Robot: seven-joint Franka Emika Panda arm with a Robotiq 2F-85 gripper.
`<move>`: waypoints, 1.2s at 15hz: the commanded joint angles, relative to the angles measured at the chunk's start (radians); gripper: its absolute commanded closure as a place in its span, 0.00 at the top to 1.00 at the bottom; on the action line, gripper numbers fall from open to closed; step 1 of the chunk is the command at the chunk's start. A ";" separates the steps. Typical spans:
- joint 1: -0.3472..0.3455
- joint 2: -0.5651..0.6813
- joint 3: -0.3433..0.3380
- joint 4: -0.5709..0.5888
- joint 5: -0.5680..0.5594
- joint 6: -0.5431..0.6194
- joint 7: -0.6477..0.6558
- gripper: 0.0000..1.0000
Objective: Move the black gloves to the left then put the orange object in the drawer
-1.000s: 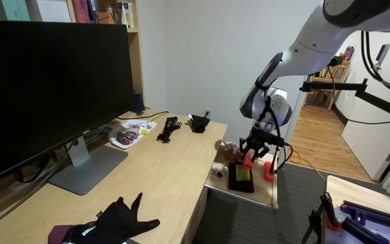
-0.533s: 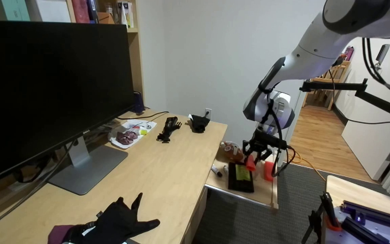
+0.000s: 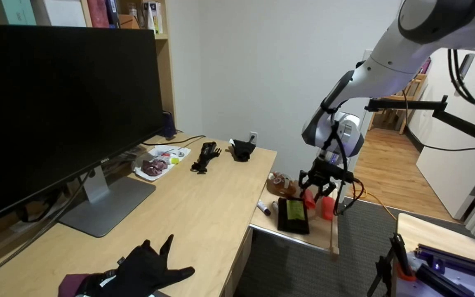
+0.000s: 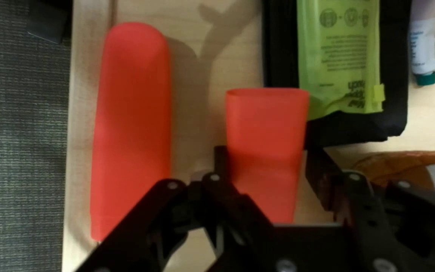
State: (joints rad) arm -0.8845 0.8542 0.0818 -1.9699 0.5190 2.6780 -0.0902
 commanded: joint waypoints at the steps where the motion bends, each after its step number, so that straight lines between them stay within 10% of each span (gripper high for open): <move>1: -0.030 -0.012 0.016 0.018 0.020 -0.077 -0.022 0.87; 4: -0.050 -0.054 0.030 0.006 0.031 -0.141 -0.052 1.00; 13: -0.139 -0.245 0.126 -0.131 0.172 -0.234 -0.453 1.00; 18: -0.103 -0.398 0.072 -0.291 0.186 -0.333 -0.680 1.00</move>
State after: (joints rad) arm -0.9935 0.5699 0.1839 -2.1472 0.6748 2.4076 -0.6451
